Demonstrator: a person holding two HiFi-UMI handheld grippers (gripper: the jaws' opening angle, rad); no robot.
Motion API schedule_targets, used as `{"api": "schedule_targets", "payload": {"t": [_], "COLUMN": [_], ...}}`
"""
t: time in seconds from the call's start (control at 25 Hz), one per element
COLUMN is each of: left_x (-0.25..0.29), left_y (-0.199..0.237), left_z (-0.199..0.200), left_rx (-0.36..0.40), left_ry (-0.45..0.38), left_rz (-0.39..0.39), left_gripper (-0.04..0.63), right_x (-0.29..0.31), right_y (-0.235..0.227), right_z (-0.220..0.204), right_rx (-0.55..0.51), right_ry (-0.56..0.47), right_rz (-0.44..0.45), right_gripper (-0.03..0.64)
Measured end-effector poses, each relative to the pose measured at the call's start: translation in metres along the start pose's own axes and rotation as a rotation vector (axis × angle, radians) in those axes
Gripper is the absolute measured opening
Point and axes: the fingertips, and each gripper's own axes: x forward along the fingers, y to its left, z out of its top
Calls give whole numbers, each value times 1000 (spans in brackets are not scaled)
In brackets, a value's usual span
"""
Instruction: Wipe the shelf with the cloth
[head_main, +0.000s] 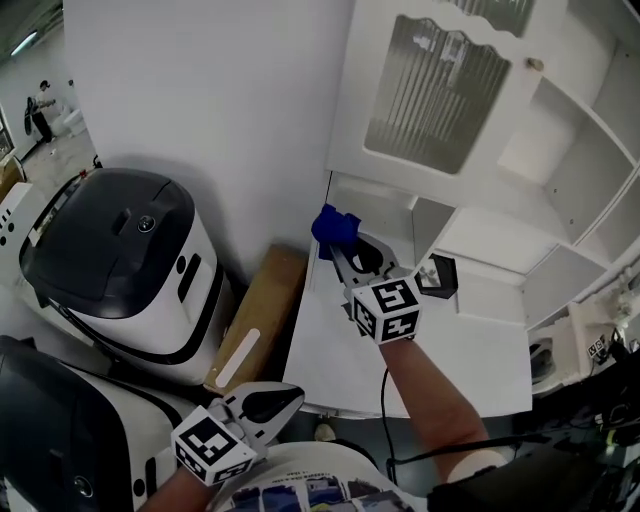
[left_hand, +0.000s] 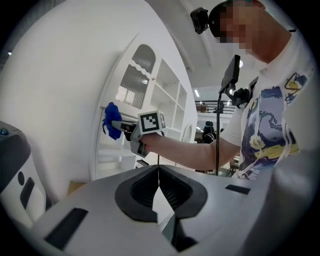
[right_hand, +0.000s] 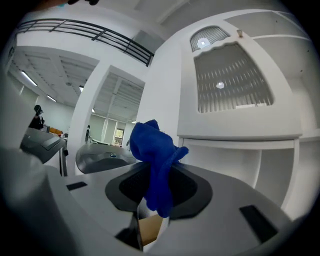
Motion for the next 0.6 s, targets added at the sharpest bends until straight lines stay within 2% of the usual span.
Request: {"api": "schedule_targets", "payload": {"t": [0.32, 0.6], "left_x": [0, -2], "left_y": [20, 33], "left_z": [2, 2], "left_rx": [-46, -58], "left_ry": [-7, -9], "left_rz": [92, 148], "left_gripper": [12, 12], "right_x": [67, 83], "right_y": [-30, -33], "right_z": [27, 23], "right_rx": [-57, -66], "right_ry": [-42, -58], "right_rz": [-32, -29], "right_gripper": [120, 121]}}
